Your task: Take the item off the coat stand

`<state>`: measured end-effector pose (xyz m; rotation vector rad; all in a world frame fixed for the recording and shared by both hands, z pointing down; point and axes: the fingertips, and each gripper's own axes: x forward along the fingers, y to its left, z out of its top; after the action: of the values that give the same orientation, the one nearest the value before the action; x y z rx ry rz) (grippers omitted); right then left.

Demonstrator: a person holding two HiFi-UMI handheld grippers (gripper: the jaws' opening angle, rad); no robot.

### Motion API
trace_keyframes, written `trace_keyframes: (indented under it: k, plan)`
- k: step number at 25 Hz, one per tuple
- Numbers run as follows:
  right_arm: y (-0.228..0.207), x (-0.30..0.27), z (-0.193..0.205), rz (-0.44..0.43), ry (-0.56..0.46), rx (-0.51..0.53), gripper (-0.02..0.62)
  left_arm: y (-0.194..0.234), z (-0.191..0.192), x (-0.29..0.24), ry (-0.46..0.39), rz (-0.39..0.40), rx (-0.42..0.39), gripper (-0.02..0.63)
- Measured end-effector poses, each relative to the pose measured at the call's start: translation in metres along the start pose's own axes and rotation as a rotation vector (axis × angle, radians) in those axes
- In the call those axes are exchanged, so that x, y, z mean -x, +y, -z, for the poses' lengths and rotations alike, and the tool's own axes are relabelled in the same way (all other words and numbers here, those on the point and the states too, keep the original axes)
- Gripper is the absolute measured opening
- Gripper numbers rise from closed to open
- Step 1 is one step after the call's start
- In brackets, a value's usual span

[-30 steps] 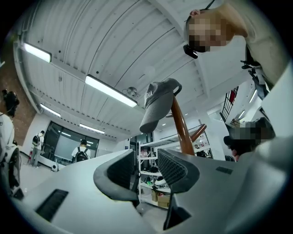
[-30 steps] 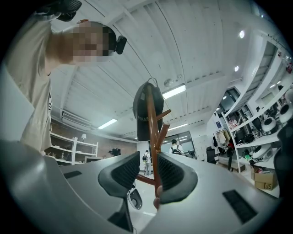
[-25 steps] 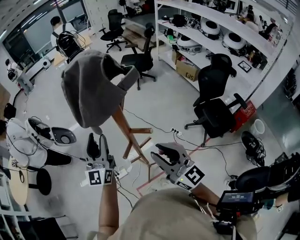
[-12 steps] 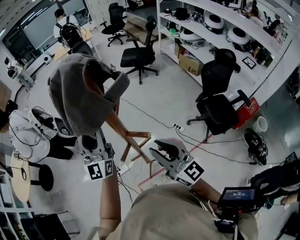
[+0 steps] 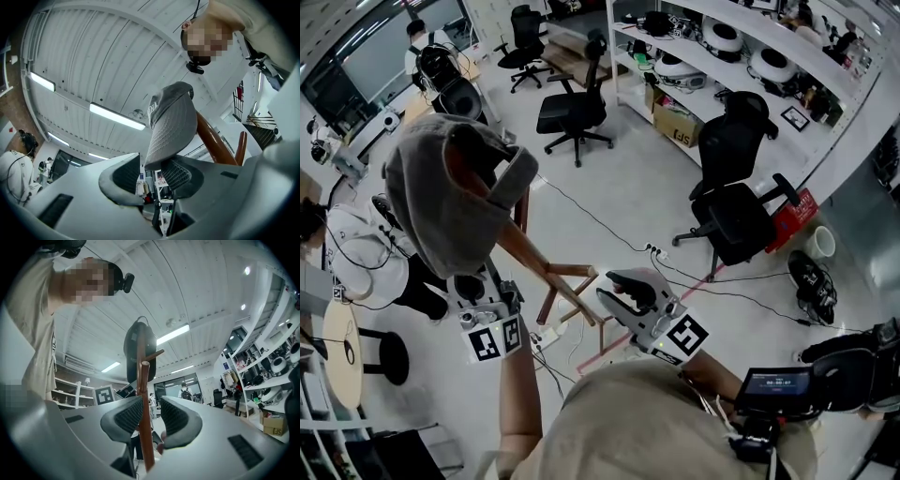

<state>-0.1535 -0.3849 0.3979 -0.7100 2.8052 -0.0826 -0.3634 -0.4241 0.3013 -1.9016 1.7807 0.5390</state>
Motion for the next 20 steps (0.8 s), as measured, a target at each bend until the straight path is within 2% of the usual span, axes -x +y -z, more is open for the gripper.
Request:
trace_keyframes:
  k: [7,11,15,20]
  plan:
    - [-0.001,0.001,0.002,0.003,0.003,-0.003,0.124,-0.002,-0.009,0.001,-0.019,-0.001,0.012,0.116]
    - [-0.004,0.0,0.011,0.011,0.02,-0.008,0.123,0.008,-0.009,0.003,-0.012,-0.014,0.013,0.058]
    - [-0.007,0.003,0.017,0.014,0.033,-0.01,0.123,0.005,-0.008,0.002,0.025,0.017,-0.008,0.046]
    - [-0.008,0.005,0.02,0.011,0.035,-0.007,0.123,0.008,-0.011,0.001,0.036,0.01,0.0,0.044]
